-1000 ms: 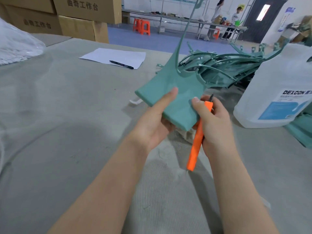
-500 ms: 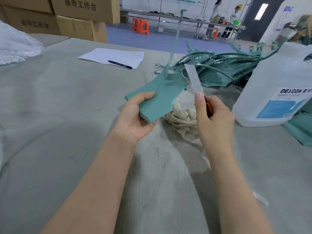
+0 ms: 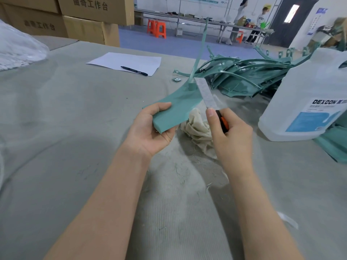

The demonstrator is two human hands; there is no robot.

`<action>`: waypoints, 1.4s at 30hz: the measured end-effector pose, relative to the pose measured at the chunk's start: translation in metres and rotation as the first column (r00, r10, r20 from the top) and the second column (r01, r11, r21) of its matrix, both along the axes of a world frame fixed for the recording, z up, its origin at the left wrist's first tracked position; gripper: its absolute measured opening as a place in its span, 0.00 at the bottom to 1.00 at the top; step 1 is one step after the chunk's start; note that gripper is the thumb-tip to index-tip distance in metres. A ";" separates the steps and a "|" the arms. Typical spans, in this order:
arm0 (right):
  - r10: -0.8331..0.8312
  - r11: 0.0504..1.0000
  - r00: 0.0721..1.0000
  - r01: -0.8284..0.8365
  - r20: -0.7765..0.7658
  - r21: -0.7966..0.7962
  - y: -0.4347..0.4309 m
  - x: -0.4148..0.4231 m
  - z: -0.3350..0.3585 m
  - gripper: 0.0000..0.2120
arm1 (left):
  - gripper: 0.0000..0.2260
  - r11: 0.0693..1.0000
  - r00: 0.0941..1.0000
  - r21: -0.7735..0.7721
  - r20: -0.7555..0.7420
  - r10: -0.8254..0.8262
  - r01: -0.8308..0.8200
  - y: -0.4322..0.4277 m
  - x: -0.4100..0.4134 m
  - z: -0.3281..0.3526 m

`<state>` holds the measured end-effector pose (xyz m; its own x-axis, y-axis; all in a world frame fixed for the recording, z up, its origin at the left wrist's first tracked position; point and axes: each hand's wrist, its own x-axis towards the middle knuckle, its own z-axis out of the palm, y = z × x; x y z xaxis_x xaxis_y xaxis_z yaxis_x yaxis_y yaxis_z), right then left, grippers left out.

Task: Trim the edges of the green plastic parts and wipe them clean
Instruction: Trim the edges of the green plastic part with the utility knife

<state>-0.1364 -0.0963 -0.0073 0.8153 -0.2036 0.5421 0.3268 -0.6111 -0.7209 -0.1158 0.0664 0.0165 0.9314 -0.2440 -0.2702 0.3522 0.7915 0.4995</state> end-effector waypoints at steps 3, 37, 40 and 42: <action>0.047 0.999 0.999 -0.047 -0.017 0.000 0.002 0.001 -0.002 0.17 | 0.09 1.000 1.000 -0.010 -0.014 0.014 -0.014 0.000 0.000 -0.001; 0.096 0.973 0.995 -0.097 0.017 0.209 0.011 -0.003 0.003 0.19 | 0.13 0.995 0.996 -0.056 -0.021 0.083 -0.084 0.005 0.005 -0.004; 0.049 0.975 0.999 -0.052 0.016 0.216 0.008 -0.002 0.003 0.20 | 0.13 0.996 0.997 -0.050 -0.016 0.075 -0.075 0.004 0.004 -0.003; 0.055 0.982 0.998 -0.055 0.004 0.180 0.010 -0.003 0.002 0.18 | 0.13 0.994 0.997 -0.065 -0.019 0.081 -0.082 0.004 0.004 -0.002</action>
